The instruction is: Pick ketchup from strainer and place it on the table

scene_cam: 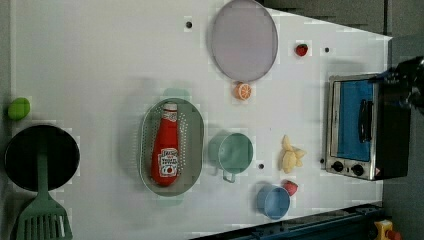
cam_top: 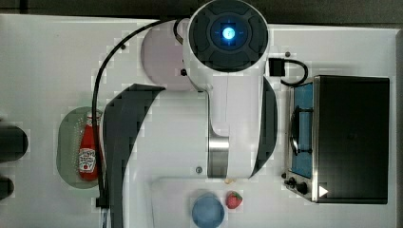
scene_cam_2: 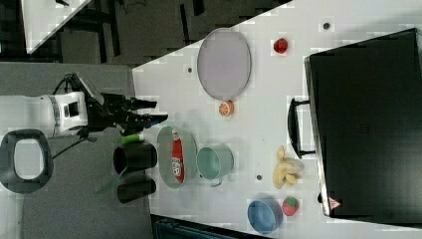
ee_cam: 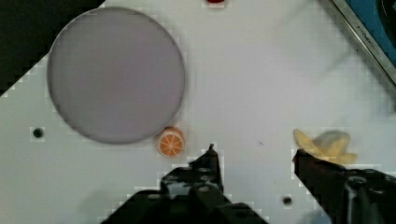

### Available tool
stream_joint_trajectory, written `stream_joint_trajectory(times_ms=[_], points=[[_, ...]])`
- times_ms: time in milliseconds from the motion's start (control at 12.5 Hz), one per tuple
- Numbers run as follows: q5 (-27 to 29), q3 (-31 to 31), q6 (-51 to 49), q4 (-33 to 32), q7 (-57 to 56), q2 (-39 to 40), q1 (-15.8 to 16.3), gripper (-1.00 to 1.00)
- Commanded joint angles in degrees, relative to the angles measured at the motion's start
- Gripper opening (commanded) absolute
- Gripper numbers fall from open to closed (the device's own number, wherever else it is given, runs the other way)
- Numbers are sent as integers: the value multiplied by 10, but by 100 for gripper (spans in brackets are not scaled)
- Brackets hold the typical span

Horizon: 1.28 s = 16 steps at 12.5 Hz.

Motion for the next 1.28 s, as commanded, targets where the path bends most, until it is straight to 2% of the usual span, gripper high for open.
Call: stream_joint_trajectory(times_ms=[80,240,480,1280], points=[[23,34,-89,-62,87,-152,-58,59],[24,51,-87,-62,87,-149,-54,99],[24,111,-73,-62,87,-134,-43,100],[21,397,-14,-70,96,-47,-35,100]])
